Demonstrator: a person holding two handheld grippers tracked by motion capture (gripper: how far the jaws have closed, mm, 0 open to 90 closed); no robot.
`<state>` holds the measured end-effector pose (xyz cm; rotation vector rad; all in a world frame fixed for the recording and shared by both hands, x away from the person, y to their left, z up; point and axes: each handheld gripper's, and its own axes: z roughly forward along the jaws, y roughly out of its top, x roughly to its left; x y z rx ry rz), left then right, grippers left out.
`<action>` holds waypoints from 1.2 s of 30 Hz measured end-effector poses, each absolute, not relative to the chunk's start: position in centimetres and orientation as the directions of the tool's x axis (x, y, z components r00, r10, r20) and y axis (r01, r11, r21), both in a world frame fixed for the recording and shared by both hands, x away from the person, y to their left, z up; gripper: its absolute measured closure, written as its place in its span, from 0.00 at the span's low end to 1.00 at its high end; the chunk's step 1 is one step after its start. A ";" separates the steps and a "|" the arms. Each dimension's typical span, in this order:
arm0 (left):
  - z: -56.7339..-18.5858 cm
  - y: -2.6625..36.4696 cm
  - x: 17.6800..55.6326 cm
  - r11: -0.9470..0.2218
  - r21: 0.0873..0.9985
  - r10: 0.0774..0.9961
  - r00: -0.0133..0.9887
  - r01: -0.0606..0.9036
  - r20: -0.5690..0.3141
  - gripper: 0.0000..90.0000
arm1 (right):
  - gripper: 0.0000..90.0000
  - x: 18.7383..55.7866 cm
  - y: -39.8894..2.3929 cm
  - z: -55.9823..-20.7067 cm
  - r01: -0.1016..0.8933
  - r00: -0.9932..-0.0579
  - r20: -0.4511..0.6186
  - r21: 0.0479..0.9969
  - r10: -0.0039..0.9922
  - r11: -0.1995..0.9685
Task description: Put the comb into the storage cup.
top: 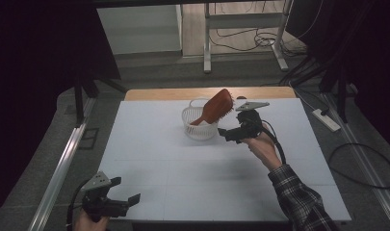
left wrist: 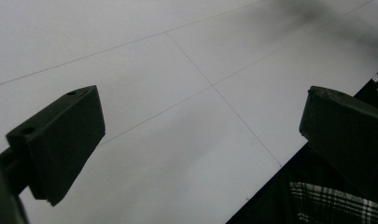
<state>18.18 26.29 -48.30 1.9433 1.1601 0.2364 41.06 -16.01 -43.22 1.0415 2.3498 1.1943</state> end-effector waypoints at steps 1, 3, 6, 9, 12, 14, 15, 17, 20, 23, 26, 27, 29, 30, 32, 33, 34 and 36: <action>-48.3 26.3 18.2 -0.220 0.738 0.797 0.554 0.638 -0.242 0.00 | 0.00 41.1 -16.0 -43.2 0.468 -0.689 0.052 0.794 0.723 0.389; -48.3 26.3 18.2 -0.214 0.738 0.799 0.549 0.640 -0.245 0.00 | 0.00 40.9 -15.9 -43.3 0.465 -0.696 0.040 0.786 0.717 0.408; -48.3 26.4 18.1 -0.212 0.740 0.799 0.549 0.638 -0.245 0.00 | 0.00 40.6 -15.9 -43.4 0.468 -0.697 0.041 0.782 0.716 0.410; -48.3 26.4 18.1 -0.214 0.741 0.799 0.550 0.636 -0.242 0.00 | 0.00 40.5 -15.9 -43.3 0.469 -0.697 0.044 0.783 0.716 0.408; -48.3 26.4 18.1 -0.216 0.740 0.798 0.552 0.637 -0.243 0.00 | 0.00 40.3 -16.1 -43.3 0.475 -0.697 0.053 0.781 0.715 0.405; -48.3 26.3 18.1 -0.217 0.739 0.797 0.553 0.638 -0.243 0.00 | 0.00 40.1 -16.2 -43.3 0.478 -0.698 0.058 0.780 0.714 0.404; -48.3 26.3 18.1 -0.219 0.739 0.797 0.554 0.637 -0.242 0.00 | 0.00 40.0 -16.2 -43.3 0.480 -0.697 0.059 0.778 0.714 0.404; -48.3 26.3 18.2 -0.222 0.738 0.795 0.556 0.637 -0.240 0.00 | 0.00 39.8 -16.4 -43.3 0.484 -0.696 0.063 0.776 0.715 0.404; -48.3 26.3 18.2 -0.225 0.737 0.795 0.558 0.637 -0.239 0.00 | 0.00 39.6 -16.6 -43.3 0.487 -0.694 0.066 0.776 0.717 0.400; -48.3 26.3 18.2 -0.225 0.737 0.795 0.557 0.637 -0.240 0.00 | 0.00 39.3 -16.8 -43.3 0.486 -0.694 0.068 0.779 0.716 0.397; -48.3 26.2 18.2 -0.226 0.737 0.795 0.558 0.637 -0.239 0.00 | 0.00 39.0 -16.9 -43.4 0.486 -0.698 0.072 0.778 0.712 0.398; -48.3 26.2 18.2 -0.226 0.737 0.795 0.558 0.637 -0.239 0.00 | 0.00 39.0 -17.0 -43.4 0.487 -0.698 0.072 0.777 0.712 0.399; -48.3 26.3 18.2 -0.224 0.737 0.795 0.557 0.638 -0.240 0.00 | 0.00 38.9 -17.1 -43.5 0.490 -0.698 0.077 0.776 0.712 0.397; -48.3 26.3 18.2 -0.223 0.737 0.795 0.557 0.638 -0.241 0.00 | 0.00 38.8 -17.1 -43.5 0.492 -0.697 0.080 0.776 0.713 0.394; -48.3 26.3 18.2 -0.222 0.737 0.795 0.557 0.638 -0.242 0.00 | 0.00 38.7 -17.2 -43.5 0.492 -0.698 0.081 0.776 0.712 0.394; -48.3 26.3 18.2 -0.222 0.737 0.795 0.557 0.638 -0.242 0.00 | 0.00 38.7 -17.2 -43.5 0.492 -0.698 0.081 0.776 0.712 0.394; -48.3 26.3 18.2 -0.222 0.737 0.795 0.557 0.638 -0.242 0.00 | 0.00 38.6 -17.2 -43.5 0.492 -0.697 0.082 0.777 0.712 0.393; -48.3 26.3 18.2 -0.224 0.737 0.795 0.557 0.638 -0.241 0.00 | 0.00 38.4 -17.3 -43.5 0.491 -0.698 0.080 0.777 0.711 0.394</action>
